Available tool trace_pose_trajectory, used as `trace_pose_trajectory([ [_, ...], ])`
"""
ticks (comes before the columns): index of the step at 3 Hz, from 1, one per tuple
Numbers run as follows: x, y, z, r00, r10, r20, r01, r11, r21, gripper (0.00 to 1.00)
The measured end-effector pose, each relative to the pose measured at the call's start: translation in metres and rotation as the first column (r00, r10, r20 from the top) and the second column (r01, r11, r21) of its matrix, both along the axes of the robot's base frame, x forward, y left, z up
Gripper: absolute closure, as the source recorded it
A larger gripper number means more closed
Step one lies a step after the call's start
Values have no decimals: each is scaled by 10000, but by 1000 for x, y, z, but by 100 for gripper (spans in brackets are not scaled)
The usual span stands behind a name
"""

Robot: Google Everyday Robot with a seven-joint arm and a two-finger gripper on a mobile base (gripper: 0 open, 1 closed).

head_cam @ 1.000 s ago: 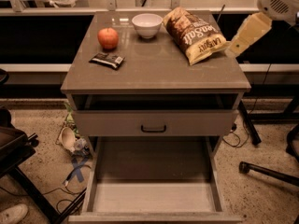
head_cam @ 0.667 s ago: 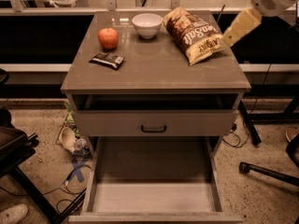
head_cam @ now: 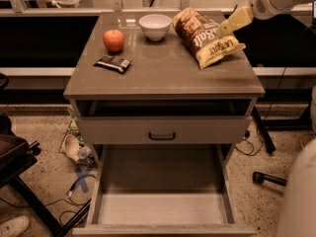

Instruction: Place brown chip bag into middle drawer

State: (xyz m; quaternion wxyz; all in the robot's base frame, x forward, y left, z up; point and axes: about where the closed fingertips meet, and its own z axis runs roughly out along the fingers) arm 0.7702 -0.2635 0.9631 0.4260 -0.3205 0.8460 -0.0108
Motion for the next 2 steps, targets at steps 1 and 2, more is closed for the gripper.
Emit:
trace_pose_trajectory([
  [1, 44, 9, -23, 9992, 78, 391, -132, 9902, 1387, 0],
  [2, 72, 25, -48, 9991, 268, 324, -334, 9741, 2235, 0],
])
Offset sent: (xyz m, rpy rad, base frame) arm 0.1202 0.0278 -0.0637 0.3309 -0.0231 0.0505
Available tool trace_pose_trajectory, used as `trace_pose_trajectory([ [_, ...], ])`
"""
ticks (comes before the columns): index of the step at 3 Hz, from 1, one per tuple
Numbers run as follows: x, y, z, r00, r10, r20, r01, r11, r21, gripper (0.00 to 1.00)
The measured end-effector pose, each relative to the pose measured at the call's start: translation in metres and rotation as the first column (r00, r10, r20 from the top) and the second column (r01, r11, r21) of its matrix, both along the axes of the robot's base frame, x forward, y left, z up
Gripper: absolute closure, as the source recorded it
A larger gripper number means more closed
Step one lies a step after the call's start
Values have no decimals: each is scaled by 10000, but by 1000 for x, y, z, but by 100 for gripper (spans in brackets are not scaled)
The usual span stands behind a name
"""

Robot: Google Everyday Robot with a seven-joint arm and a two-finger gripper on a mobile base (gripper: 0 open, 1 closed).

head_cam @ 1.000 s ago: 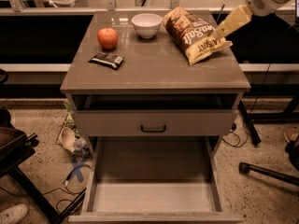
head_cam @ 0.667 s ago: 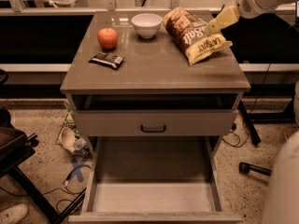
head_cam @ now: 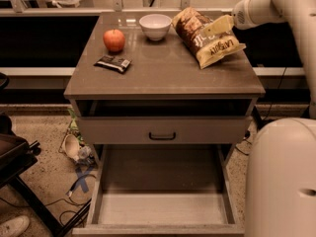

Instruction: Place brown chip bag into middle drawer

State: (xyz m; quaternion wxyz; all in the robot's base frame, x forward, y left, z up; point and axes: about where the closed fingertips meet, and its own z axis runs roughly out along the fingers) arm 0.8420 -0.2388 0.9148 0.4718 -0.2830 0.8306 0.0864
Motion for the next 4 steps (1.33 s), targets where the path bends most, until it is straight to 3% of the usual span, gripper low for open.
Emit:
trace_pose_trajectory([
  [1, 16, 16, -28, 9993, 301, -234, -279, 9957, 883, 0],
  [3, 32, 56, -68, 9915, 1116, -675, -920, 9653, 2444, 41],
  [4, 33, 58, -71, 9909, 1151, -700, -946, 9644, 2469, 64],
])
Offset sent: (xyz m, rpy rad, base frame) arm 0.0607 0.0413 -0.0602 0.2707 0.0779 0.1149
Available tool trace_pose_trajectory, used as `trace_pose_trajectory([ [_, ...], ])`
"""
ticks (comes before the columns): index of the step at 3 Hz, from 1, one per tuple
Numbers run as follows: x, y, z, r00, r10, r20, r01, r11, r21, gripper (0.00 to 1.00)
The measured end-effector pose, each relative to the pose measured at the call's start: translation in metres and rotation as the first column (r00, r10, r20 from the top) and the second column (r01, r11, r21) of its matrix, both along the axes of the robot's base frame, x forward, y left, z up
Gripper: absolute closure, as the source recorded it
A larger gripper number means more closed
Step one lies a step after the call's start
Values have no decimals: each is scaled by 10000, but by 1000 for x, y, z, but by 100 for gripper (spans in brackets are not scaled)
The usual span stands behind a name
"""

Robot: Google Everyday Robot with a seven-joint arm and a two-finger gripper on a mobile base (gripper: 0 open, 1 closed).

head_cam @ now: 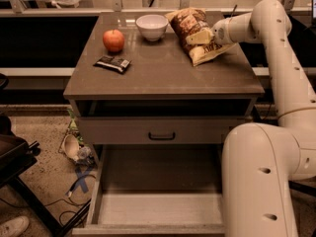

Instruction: Place brown chip bag into middle drawer

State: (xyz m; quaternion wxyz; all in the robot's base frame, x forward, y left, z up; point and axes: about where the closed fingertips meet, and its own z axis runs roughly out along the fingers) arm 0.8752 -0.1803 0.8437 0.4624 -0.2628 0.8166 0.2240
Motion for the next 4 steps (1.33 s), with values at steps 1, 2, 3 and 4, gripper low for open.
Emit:
trace_pose_trajectory([
  [1, 0, 0, 1, 10000, 2, -1, -2, 10000, 0, 87],
  [2, 0, 0, 4, 10000, 2, 0, -2, 10000, -3, 100],
  [3, 0, 0, 4, 10000, 4, 0, -4, 10000, -6, 100],
  [4, 0, 0, 5, 10000, 4, 0, -4, 10000, -8, 100],
])
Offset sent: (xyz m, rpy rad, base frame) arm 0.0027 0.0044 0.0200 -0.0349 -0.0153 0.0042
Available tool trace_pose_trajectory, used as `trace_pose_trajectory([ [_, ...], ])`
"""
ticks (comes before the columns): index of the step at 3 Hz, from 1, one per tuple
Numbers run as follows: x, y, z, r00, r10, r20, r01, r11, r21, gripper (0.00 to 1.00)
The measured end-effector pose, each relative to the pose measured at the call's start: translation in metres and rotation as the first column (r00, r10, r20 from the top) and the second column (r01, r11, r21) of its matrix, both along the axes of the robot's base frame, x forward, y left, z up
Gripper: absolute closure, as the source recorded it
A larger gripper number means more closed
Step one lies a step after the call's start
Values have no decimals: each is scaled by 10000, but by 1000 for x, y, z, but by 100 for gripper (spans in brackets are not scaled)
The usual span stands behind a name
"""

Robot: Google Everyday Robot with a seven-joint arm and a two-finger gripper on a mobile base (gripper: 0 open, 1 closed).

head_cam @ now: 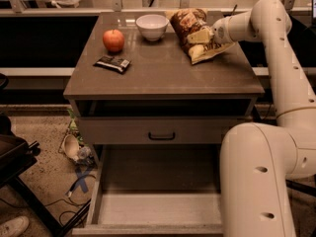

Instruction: Place brown chip bag into middle drawer

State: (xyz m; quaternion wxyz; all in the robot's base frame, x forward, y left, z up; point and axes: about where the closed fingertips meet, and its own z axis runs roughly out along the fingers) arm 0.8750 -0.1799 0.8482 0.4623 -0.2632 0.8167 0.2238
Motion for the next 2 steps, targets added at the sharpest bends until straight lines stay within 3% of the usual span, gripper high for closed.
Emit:
trace_pose_trajectory([
  [1, -7, 6, 44, 9993, -54, 382, 88, 9961, -880, 100],
  [2, -26, 30, 123, 9942, -95, 1073, 425, 9498, -3099, 100],
])
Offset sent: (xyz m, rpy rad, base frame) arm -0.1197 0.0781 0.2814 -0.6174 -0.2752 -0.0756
